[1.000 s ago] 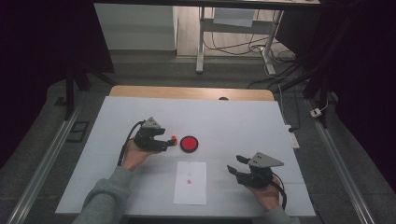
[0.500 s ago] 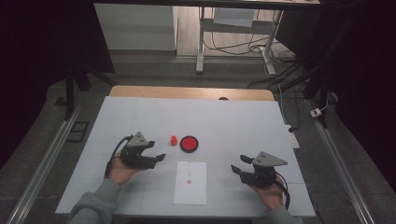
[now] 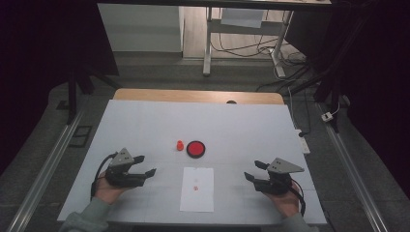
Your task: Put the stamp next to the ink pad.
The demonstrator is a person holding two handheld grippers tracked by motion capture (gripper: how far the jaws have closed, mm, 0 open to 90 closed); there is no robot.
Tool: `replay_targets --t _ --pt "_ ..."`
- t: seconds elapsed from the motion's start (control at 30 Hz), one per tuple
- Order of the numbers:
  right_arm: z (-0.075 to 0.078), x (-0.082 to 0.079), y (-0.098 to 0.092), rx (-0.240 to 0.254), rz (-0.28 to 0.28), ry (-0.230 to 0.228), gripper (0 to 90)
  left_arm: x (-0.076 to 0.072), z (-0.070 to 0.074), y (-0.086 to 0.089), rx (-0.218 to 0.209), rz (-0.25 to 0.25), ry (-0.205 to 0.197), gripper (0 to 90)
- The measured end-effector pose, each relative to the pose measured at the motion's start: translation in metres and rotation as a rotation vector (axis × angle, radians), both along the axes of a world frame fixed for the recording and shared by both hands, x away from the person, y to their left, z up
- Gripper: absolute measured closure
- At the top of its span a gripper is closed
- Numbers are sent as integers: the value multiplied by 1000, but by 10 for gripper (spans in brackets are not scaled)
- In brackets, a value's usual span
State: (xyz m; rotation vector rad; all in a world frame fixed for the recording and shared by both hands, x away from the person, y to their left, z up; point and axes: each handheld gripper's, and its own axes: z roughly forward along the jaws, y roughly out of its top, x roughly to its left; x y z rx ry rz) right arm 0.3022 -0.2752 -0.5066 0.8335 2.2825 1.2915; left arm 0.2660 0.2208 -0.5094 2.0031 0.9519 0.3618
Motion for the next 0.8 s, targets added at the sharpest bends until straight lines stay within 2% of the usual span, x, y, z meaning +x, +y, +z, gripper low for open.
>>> replay_targets --t 0.27,0.37,0.5,0.8 --pt "1 0 -12 2 -23 -6 346 -18 -5 13 -7 10 1 299" --pt "2 0 -16 16 -27 -10 340 -18 -5 13 -8 12 -2 299" --pt "3 -1 -19 3 -27 -12 337 -16 -5 10 1 7 -5 299" --pt "3 -3 -20 5 -10 -11 326 -12 -5 7 11 -1 -5 299"
